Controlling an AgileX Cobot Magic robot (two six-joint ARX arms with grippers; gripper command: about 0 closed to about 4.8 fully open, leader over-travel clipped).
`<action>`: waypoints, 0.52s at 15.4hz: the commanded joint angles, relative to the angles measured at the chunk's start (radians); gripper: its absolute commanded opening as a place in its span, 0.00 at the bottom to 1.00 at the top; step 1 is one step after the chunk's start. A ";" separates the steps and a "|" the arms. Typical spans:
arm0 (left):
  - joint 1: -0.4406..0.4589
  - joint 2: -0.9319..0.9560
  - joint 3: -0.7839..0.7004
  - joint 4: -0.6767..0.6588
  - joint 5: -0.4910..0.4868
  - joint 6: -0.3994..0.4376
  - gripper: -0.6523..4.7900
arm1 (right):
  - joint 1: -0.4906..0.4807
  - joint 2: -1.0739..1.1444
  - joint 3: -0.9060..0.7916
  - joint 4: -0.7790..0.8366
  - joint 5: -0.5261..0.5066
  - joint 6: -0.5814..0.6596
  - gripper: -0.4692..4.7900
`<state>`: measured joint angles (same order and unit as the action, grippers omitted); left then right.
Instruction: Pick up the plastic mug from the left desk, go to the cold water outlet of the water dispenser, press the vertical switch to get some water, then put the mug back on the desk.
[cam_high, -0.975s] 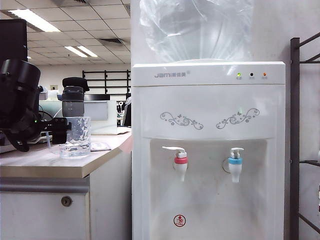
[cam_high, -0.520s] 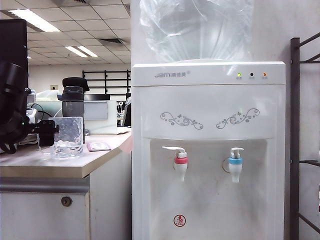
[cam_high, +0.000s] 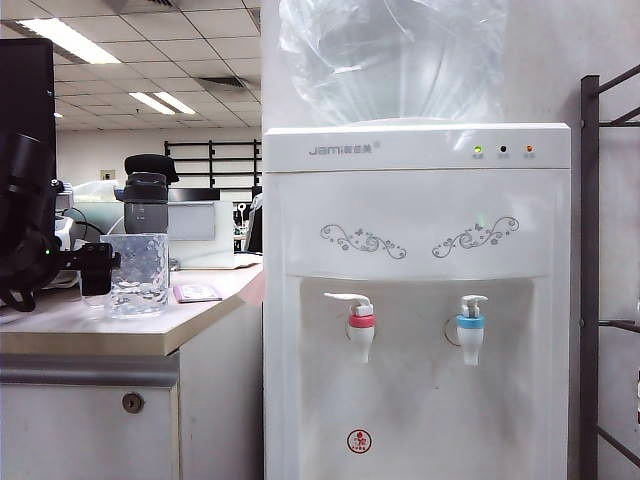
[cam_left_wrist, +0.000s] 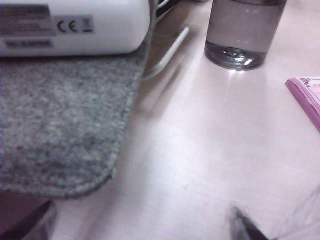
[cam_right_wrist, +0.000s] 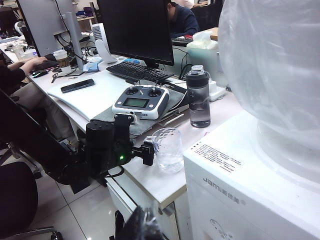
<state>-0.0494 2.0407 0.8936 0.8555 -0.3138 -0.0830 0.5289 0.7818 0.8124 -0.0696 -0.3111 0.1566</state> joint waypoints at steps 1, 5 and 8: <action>0.000 0.009 0.003 0.023 0.005 0.000 1.00 | 0.002 -0.003 0.003 0.010 -0.006 0.002 0.09; 0.000 0.011 0.003 0.031 0.031 0.001 0.61 | 0.002 -0.003 0.003 -0.006 -0.006 0.002 0.09; 0.000 0.011 0.003 0.034 0.058 0.002 0.39 | 0.002 -0.003 0.003 -0.009 -0.005 0.001 0.09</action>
<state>-0.0498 2.0525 0.8948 0.8757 -0.2661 -0.0830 0.5289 0.7818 0.8124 -0.0887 -0.3115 0.1566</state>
